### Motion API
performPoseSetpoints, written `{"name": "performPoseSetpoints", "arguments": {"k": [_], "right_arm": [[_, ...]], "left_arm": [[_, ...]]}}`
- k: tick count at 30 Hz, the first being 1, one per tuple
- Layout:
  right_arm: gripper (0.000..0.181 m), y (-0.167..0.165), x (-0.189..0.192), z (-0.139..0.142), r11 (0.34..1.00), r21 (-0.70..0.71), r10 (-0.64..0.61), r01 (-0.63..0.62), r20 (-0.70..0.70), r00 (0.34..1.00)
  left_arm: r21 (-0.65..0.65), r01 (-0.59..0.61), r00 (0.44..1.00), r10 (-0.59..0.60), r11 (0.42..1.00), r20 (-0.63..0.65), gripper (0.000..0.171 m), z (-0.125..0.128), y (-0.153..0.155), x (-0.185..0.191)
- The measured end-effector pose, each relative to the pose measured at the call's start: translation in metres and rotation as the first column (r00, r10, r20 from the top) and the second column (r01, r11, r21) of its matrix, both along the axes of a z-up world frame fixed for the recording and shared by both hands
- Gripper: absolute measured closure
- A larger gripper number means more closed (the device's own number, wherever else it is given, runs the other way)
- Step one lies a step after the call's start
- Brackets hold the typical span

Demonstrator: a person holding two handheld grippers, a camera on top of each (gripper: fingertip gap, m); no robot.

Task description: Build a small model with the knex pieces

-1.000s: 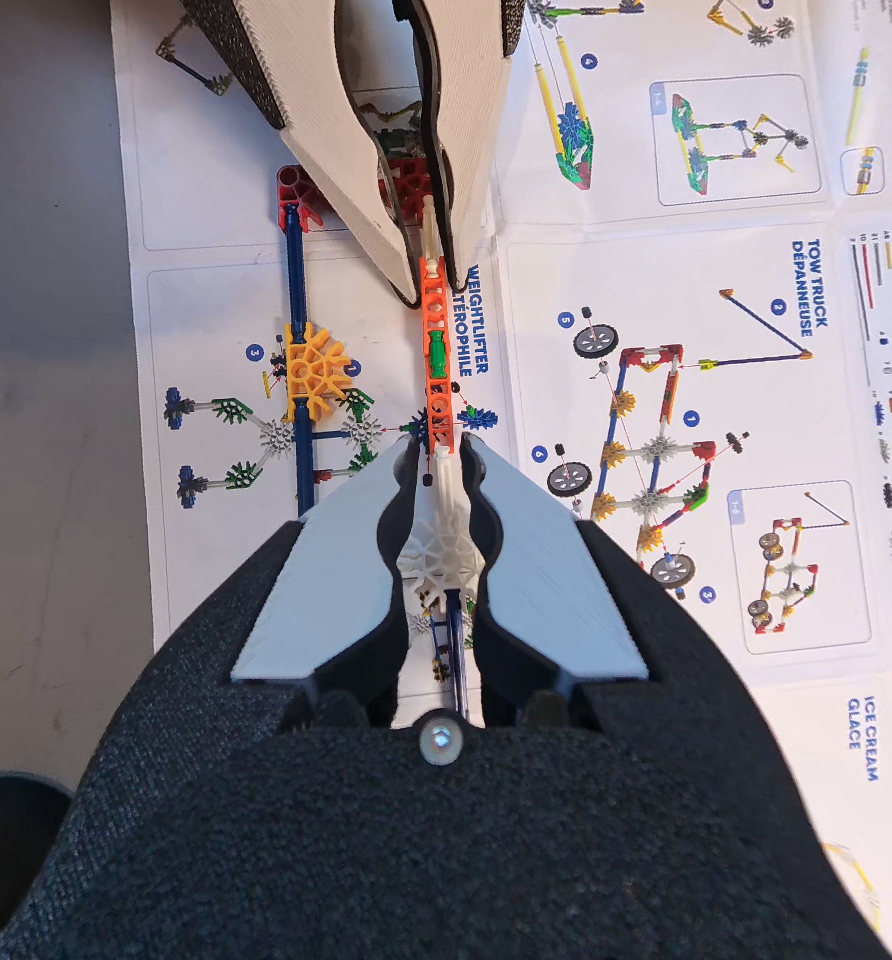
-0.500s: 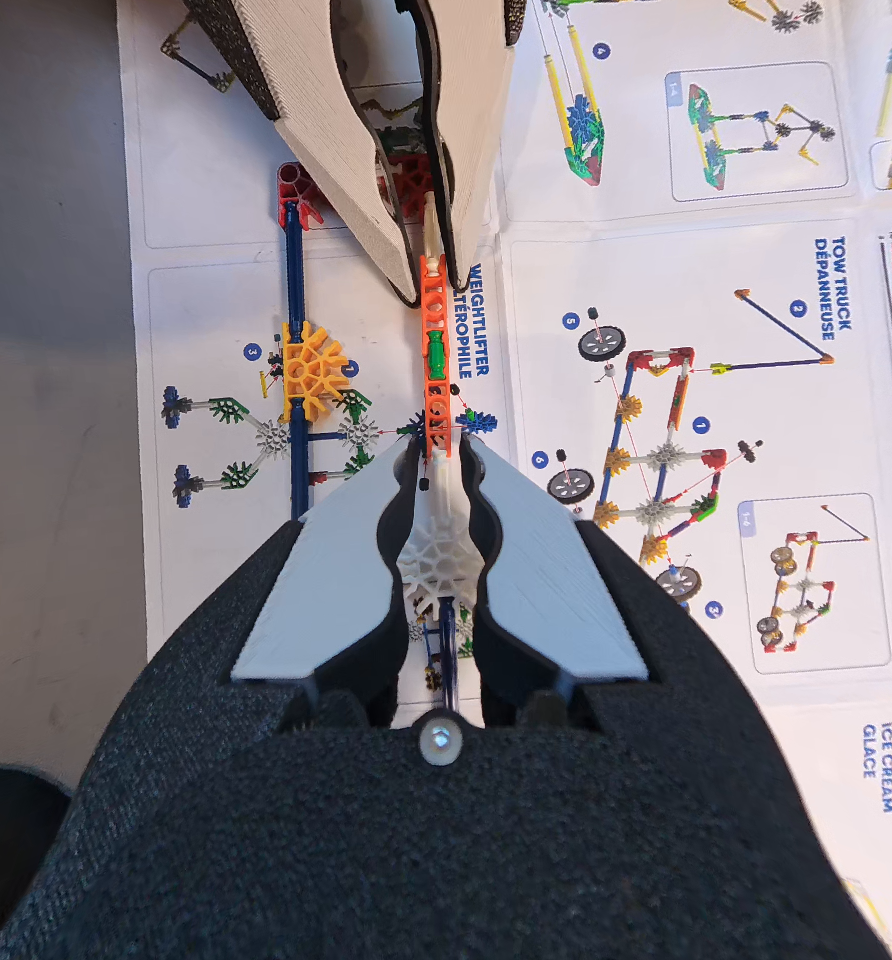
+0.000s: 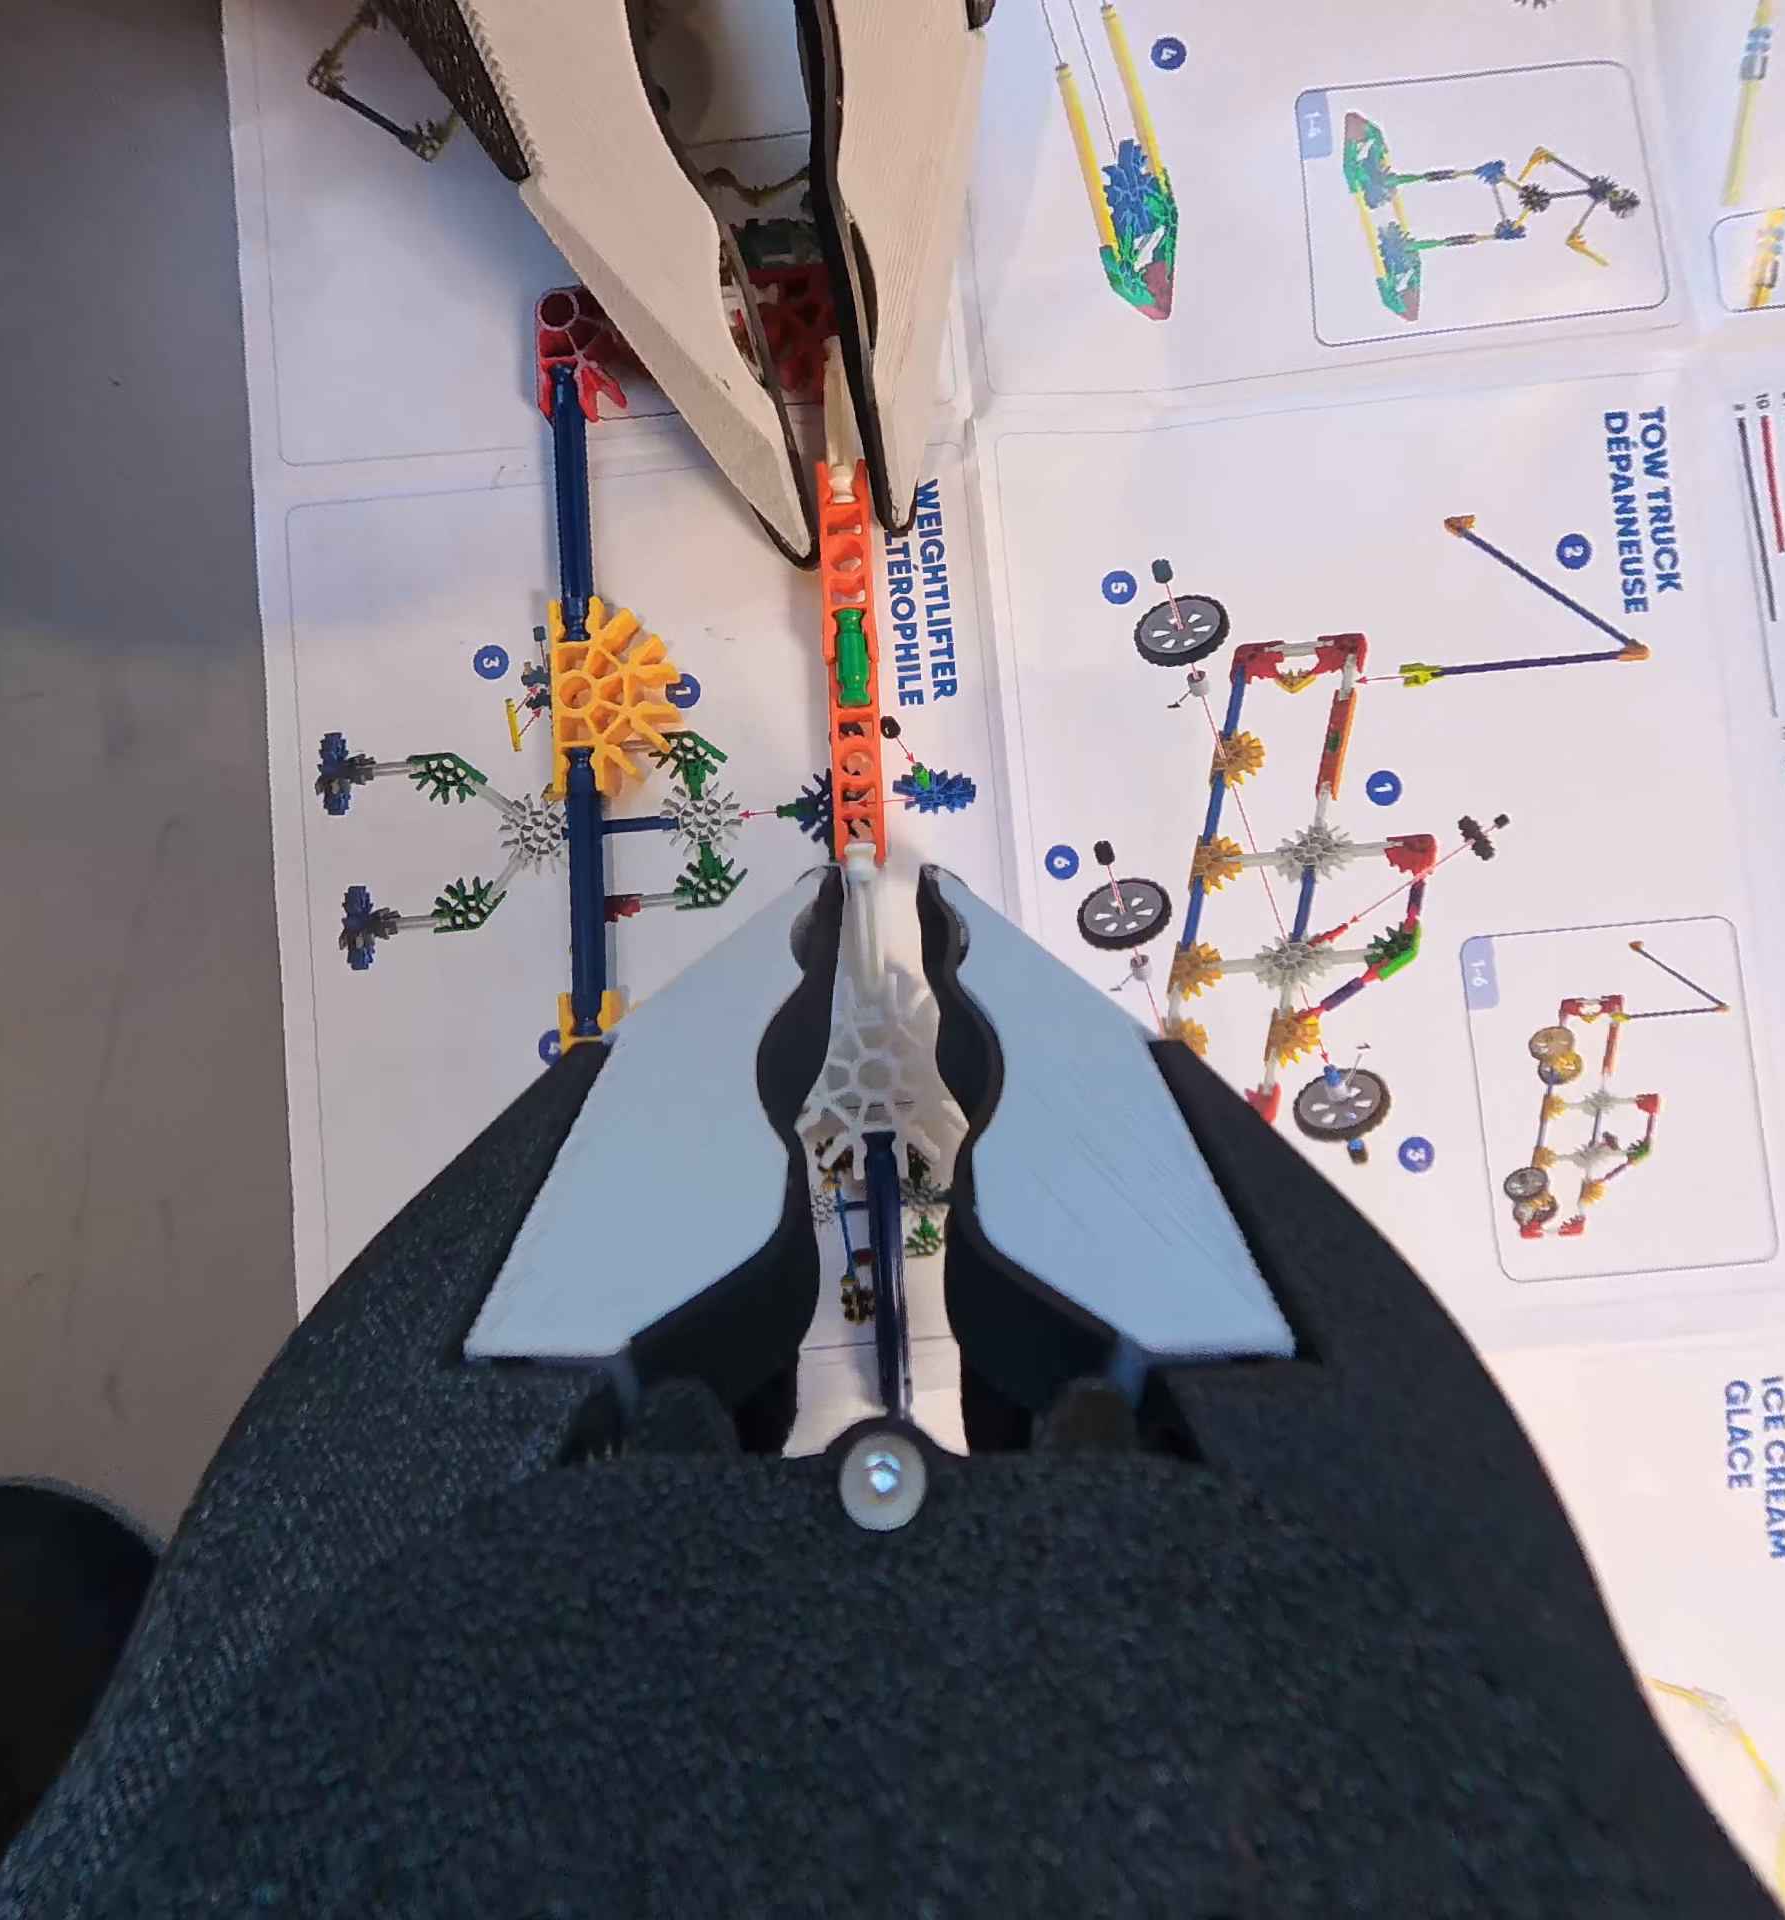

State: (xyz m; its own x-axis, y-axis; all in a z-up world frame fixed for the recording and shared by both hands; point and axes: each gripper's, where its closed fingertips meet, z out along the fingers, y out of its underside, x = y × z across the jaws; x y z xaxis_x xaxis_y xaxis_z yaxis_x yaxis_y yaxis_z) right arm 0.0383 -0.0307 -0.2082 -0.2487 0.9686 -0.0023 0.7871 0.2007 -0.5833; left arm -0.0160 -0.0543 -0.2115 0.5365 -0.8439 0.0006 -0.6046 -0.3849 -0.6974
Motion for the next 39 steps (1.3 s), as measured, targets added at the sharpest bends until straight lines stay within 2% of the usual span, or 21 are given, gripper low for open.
{"name": "performPoseSetpoints", "arguments": {"k": [14, 20, 27, 35, 39], "right_arm": [[0.166, 0.003, 0.019, 0.005, 1.000, -0.006, -0.020, 0.020, 0.004, 1.000], [0.164, 0.005, 0.032, 0.017, 1.000, 0.004, -0.029, 0.029, -0.009, 1.000], [0.168, 0.012, 0.049, 0.017, 0.994, 0.008, -0.108, 0.109, -0.025, 0.994], [0.170, 0.003, 0.029, 0.018, 0.995, 0.000, -0.103, 0.103, -0.099, 0.990], [0.170, 0.002, 0.021, 0.005, 0.996, 0.073, -0.058, 0.060, -0.029, 0.998]], "left_arm": [[-0.001, -0.004, 1.000, 0.004, 1.000, 0.009, 0.161, 0.000, 0.000, 0.000], [0.001, -0.007, 1.000, 0.007, 1.000, 0.008, 0.161, 0.000, 0.000, 0.000], [0.003, -0.008, 1.000, 0.008, 1.000, 0.006, 0.161, 0.000, 0.000, 0.000], [0.011, -0.008, 1.000, 0.008, 1.000, -0.003, 0.161, 0.000, 0.000, 0.000], [0.013, -0.008, 1.000, 0.008, 1.000, -0.006, 0.161, 0.000, 0.000, 0.000]]}}
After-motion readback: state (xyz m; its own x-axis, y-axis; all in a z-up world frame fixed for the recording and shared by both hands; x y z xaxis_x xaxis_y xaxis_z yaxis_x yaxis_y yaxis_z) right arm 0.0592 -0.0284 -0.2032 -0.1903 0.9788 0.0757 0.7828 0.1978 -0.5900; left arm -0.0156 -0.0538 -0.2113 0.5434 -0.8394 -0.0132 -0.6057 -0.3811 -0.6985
